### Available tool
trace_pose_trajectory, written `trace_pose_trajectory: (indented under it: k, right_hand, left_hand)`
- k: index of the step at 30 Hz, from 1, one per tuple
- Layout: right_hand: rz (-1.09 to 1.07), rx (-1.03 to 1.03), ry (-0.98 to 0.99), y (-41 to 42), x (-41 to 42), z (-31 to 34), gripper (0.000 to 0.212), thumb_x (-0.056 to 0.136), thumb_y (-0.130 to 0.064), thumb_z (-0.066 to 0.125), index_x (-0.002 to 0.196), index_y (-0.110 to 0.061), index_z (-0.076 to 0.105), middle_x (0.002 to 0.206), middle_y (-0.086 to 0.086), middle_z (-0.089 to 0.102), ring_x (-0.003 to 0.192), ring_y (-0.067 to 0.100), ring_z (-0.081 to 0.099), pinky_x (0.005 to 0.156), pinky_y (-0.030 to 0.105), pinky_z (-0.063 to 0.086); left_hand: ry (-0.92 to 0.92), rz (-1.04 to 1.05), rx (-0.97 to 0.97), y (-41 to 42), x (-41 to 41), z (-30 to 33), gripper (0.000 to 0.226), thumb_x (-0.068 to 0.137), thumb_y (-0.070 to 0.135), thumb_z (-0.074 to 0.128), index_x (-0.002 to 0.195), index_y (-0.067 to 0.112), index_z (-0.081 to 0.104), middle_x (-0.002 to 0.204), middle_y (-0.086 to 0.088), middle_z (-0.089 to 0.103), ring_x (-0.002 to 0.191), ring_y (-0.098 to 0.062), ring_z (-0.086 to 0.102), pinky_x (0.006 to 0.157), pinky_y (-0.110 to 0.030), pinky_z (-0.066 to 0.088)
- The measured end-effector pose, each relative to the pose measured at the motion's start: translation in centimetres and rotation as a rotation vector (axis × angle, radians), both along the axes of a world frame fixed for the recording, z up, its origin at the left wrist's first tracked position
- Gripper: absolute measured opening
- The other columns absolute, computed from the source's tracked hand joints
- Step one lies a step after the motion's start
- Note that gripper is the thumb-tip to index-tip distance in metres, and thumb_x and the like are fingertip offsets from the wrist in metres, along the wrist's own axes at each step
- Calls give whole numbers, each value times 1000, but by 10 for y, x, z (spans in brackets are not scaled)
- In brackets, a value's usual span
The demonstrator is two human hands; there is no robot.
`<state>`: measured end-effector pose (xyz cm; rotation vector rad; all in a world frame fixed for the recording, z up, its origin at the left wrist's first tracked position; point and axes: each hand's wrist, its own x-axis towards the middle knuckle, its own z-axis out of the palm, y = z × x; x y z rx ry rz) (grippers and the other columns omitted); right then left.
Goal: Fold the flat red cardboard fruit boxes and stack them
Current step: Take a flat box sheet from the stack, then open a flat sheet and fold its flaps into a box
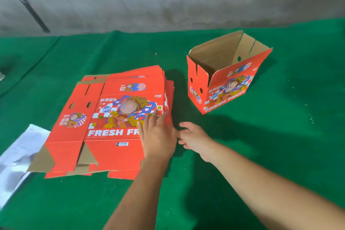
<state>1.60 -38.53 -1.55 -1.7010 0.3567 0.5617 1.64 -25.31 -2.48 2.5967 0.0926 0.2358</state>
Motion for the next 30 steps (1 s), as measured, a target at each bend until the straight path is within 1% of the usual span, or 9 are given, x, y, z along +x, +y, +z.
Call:
trace_pose_trajectory:
  k: [3, 6, 10, 14, 17, 20, 23, 26, 30]
  right_hand:
    - [-1, 43, 47, 34, -12, -1, 16, 100, -21, 59, 111, -32, 64, 109, 0, 74, 109, 27, 70, 101, 45, 54]
    - [-121, 91, 53, 48, -20, -5, 3, 100, -34, 64, 99, -31, 66, 94, -6, 76, 97, 24, 75, 88, 38, 59]
    - [-288, 163, 102, 52, -33, -18, 34, 94, -47, 71, 104, -17, 60, 100, 4, 75, 95, 25, 74, 83, 36, 58]
    - [-378, 0, -21, 54, -45, -27, 28, 90, -35, 78, 107, -18, 62, 102, 4, 74, 87, 19, 72, 66, 31, 51]
    - [-398, -52, -89, 45, -48, -25, 16, 93, -28, 76, 104, -23, 65, 104, -4, 73, 89, 12, 68, 67, 28, 47]
    - [-432, -136, -209, 38, -45, -15, 10, 94, -26, 74, 93, -28, 64, 97, -10, 71, 79, -1, 64, 55, 17, 45]
    - [-445, -114, -318, 31, -43, -1, 7, 97, -25, 71, 98, -28, 65, 96, -10, 74, 83, 5, 69, 61, 18, 47]
    - [-463, 20, -416, 13, -52, 17, 10, 99, -25, 68, 109, -27, 68, 105, -6, 78, 93, 10, 73, 76, 27, 51]
    - [-470, 94, -453, -22, -70, 37, 23, 93, -34, 69, 116, -31, 71, 114, 0, 77, 102, 17, 74, 86, 39, 52]
  left_hand:
    - [305, 124, 130, 46, -20, -7, 75, 97, 62, 46, 162, 35, 20, 172, -18, 1, 158, -44, -5, 126, -54, -11]
    - [378, -143, 337, 73, -33, -14, 81, 100, 69, 36, 165, 31, 4, 171, -19, -9, 158, -43, -9, 128, -52, -5]
    - [250, -349, 342, 91, -50, -13, 77, 97, 71, 40, 163, 35, 21, 172, -5, 18, 159, -36, 11, 130, -46, 5]
    - [138, -548, 20, 112, -56, -8, 59, 99, 57, 50, 153, 36, 41, 156, 3, 50, 148, -24, 42, 125, -43, 28]
    - [80, -132, 48, 160, -38, -11, 61, 100, 49, 58, 155, 27, 44, 163, -1, 40, 150, -26, 36, 126, -51, 19]
    - [359, 297, 30, 212, -24, -10, 88, 94, 67, 54, 164, 26, 19, 172, -12, 9, 157, -37, 8, 126, -54, 4]
    - [380, 310, -44, 235, -17, -5, 93, 93, 73, 49, 165, 26, 12, 172, -10, 11, 154, -42, 8, 123, -56, 7]
    - [380, 338, -155, 250, -5, 7, 85, 93, 74, 46, 161, 27, 24, 166, -11, 30, 150, -45, 20, 121, -58, 15]
    - [325, 184, -254, 244, 1, 24, 79, 93, 73, 39, 158, 28, 35, 151, -13, 54, 144, -38, 39, 118, -53, 23]
